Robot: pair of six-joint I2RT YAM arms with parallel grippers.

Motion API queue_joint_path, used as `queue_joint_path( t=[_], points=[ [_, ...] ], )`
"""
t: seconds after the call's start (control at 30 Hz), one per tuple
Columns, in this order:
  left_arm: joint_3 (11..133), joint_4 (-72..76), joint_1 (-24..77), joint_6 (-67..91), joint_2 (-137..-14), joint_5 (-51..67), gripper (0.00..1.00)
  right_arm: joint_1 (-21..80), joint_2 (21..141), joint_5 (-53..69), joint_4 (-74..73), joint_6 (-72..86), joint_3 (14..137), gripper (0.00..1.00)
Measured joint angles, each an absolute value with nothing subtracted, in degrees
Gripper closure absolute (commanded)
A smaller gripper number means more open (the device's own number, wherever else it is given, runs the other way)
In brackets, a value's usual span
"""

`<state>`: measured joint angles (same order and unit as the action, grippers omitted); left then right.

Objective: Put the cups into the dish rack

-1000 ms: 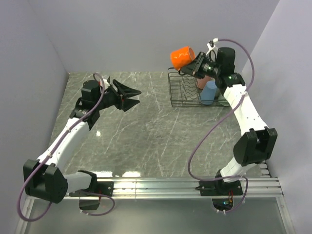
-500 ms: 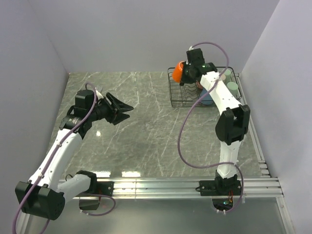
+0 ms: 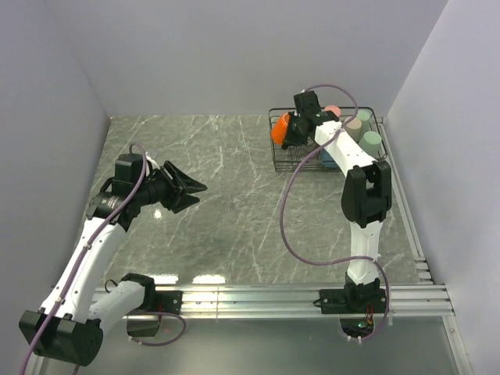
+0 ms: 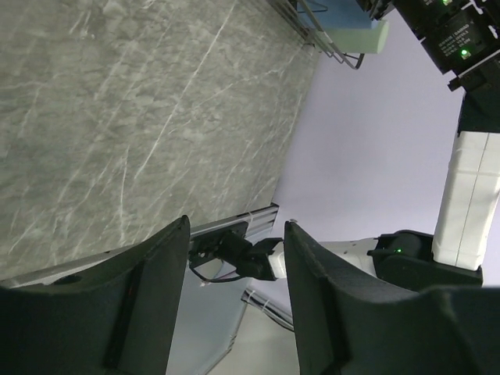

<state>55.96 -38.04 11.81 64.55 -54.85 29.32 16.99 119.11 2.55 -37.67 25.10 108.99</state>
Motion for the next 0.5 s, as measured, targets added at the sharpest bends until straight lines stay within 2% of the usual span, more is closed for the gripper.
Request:
queue_joint_path(
  t=[0.47, 0.5],
  points=[
    [56.0, -44.0, 11.5, 64.2, -50.0, 27.2, 0.45, 16.3, 121.2, 7.2, -27.9, 30.9, 102.5, 1.00],
    [55.9, -44.1, 11.5, 64.2, -49.7, 27.1, 0.45, 16.3, 121.2, 7.2, -27.5, 31.1, 102.3, 0.96]
  ],
)
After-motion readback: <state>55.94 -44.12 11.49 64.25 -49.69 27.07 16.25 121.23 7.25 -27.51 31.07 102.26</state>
